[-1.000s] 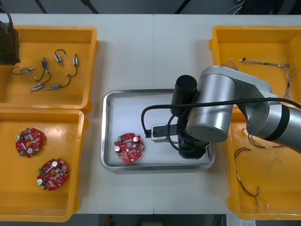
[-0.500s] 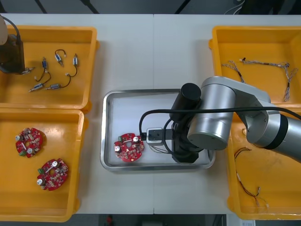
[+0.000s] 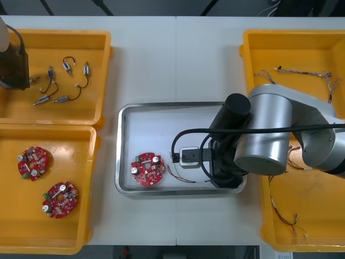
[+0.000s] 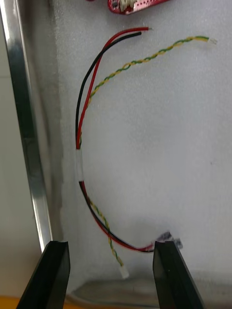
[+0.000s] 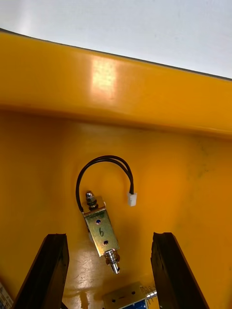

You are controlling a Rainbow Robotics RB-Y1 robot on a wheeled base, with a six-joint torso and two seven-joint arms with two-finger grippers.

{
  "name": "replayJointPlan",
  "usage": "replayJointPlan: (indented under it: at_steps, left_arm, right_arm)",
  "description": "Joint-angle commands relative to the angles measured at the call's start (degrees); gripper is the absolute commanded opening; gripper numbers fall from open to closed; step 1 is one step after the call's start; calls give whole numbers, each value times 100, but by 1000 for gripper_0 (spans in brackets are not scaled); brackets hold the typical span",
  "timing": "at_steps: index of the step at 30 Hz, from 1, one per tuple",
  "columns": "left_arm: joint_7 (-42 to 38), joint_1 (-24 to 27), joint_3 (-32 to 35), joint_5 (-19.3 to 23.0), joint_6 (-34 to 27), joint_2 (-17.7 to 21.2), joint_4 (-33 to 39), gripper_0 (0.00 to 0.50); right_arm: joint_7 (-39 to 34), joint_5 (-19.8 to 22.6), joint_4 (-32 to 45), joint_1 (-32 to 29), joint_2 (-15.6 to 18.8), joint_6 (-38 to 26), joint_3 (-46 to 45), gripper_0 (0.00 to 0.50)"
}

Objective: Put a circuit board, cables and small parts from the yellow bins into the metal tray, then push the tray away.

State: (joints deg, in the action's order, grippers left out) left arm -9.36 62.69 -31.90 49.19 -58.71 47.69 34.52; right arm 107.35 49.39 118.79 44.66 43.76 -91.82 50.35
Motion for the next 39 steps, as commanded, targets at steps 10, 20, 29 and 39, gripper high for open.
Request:
replayJointPlan:
  at_steps: [10,20,29,39]
  left_arm:
    - [681,270,-132,38,96,-75,-174,500]
    - [831,199,-185,82,175,-146,-192,500]
    - [866,199,-448,108,281,-181,-218,500]
    - [892,199,-457,55,404,-234,-341,500]
  right_arm:
    - [-891,1398,373,-563,739,-732,-2407,500]
    - [-2623,1442,302,-774,1046,-1347,-3568,500]
    - [-3801,1477,-401,-774,1231,-1488,-4121,500]
    - [-4776,1336,-1051,-766,1389,-1479,-4570,500]
